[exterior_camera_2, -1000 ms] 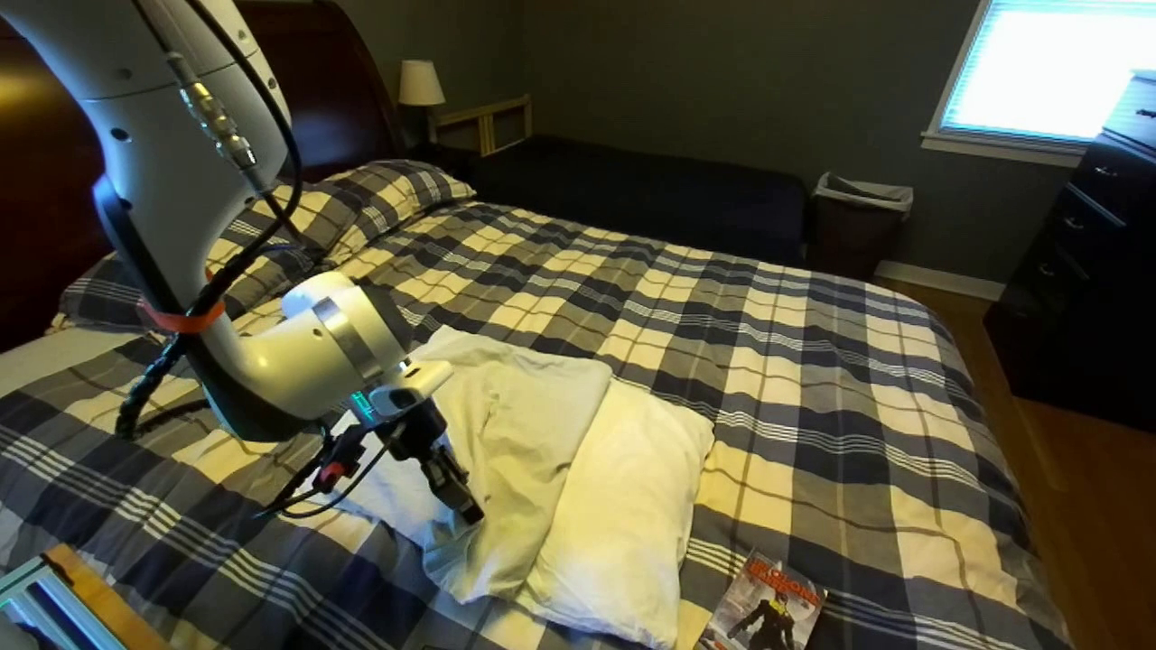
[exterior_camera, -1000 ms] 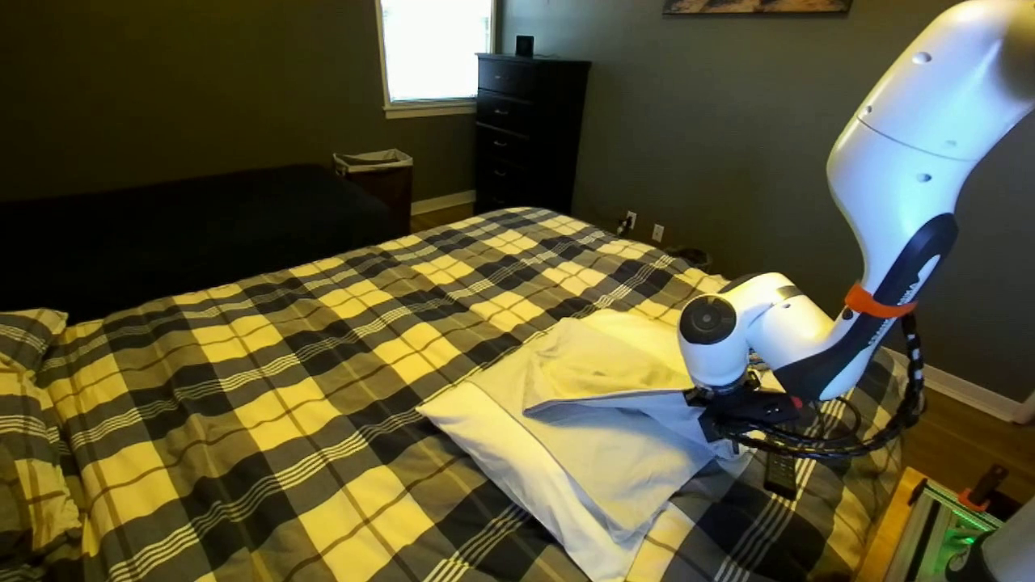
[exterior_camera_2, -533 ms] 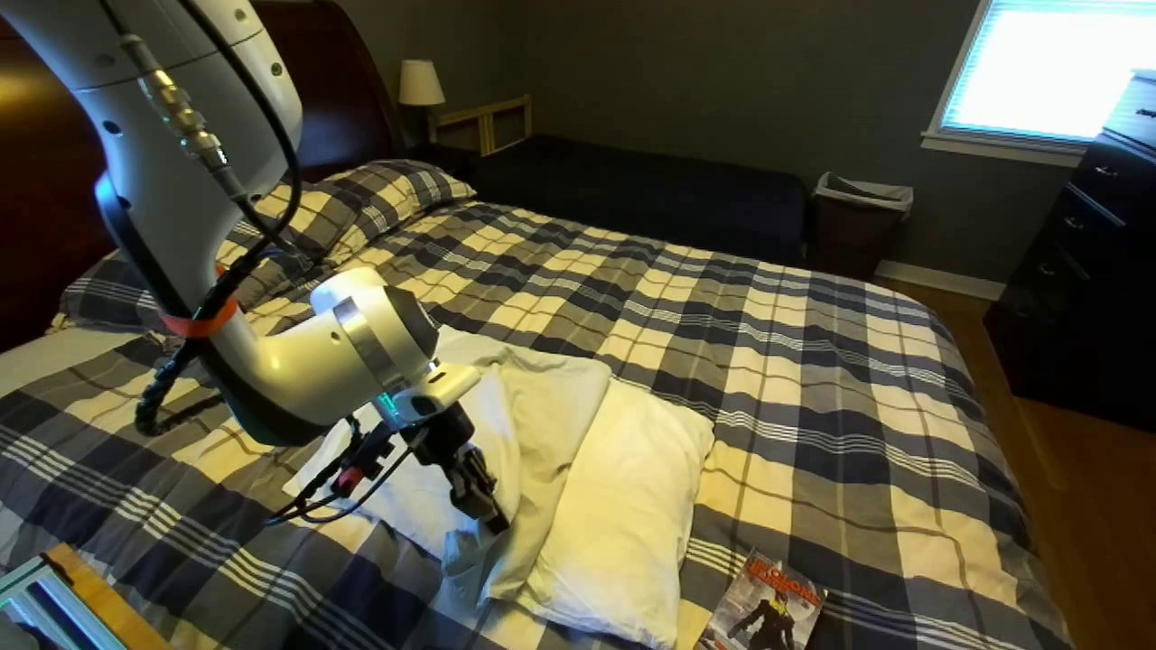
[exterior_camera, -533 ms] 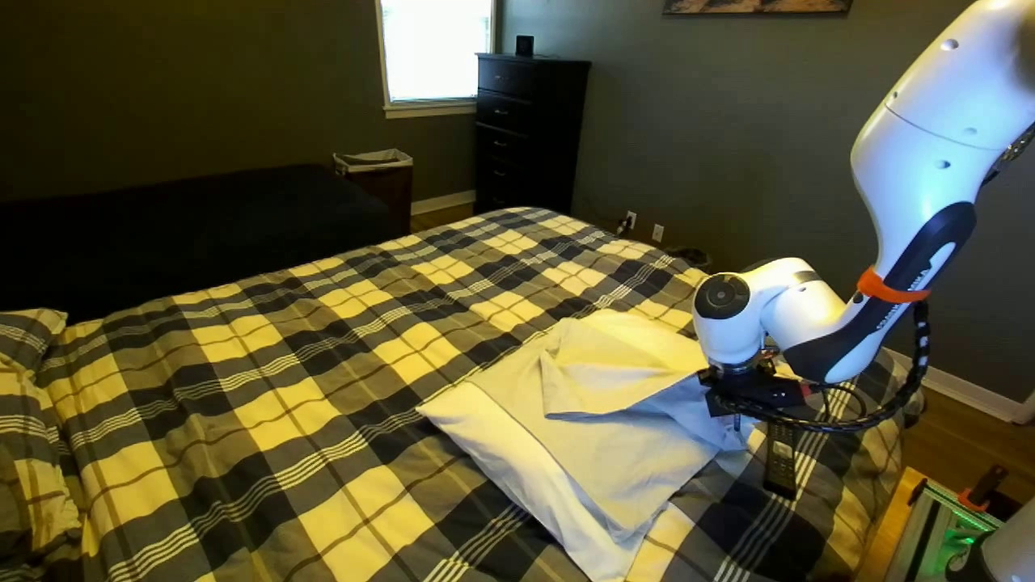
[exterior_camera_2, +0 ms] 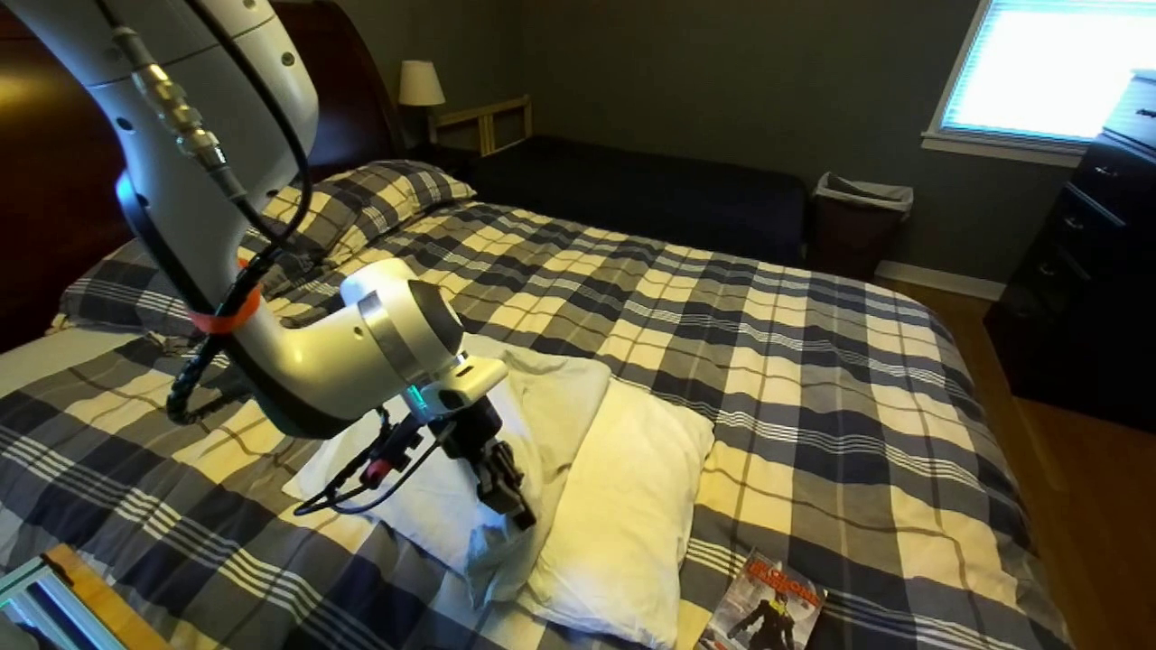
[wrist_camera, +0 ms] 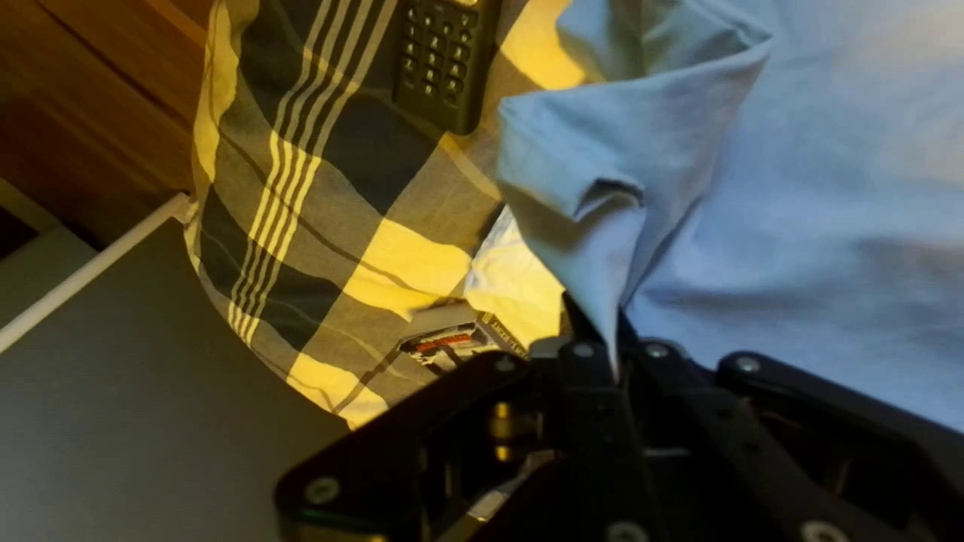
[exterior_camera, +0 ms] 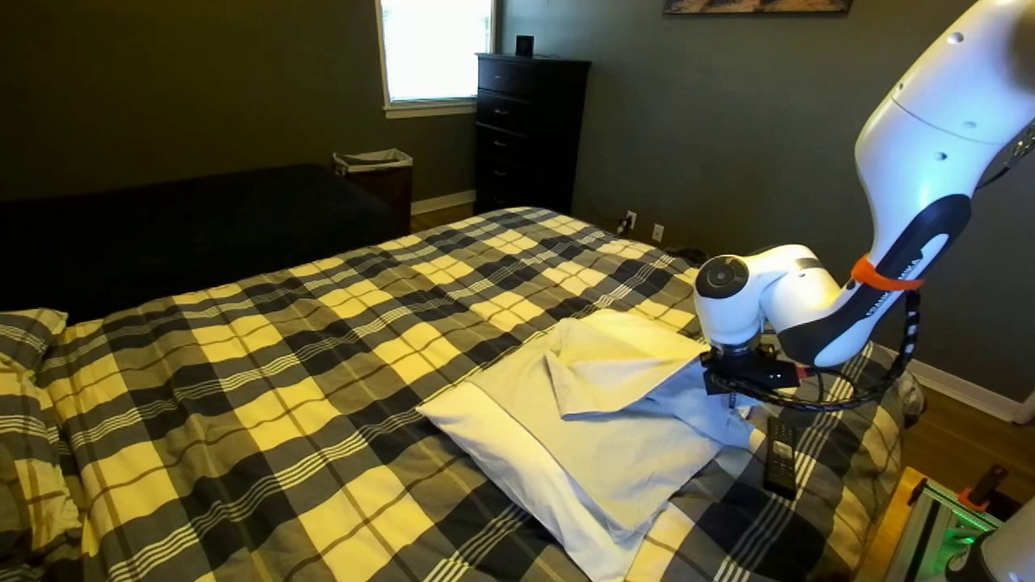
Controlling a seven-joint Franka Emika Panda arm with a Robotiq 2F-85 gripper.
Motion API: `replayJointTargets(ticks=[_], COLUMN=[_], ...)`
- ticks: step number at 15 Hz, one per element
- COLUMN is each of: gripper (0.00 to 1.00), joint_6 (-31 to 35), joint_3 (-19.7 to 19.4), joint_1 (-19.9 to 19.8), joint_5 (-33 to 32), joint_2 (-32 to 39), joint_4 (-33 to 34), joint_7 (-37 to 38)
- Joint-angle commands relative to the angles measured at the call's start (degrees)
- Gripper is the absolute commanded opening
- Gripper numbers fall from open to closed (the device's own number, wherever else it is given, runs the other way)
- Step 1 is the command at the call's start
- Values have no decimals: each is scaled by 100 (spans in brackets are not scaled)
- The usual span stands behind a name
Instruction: Partially unfold the sheet
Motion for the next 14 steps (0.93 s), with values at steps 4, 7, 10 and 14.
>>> replayJointTargets(ticks=[4, 7, 10, 14], gripper=[1, 1, 1, 1], joint_6=[110, 133, 180, 166], joint_3=[-304, -397, -480, -590], joint_1=[-561, -702, -826, -971], joint_5=[550, 789, 1034, 1513], joint_2=[190, 370, 570, 920], joint_4=[539, 825, 1141, 1599], joint_7=[-589, -780, -872, -1023])
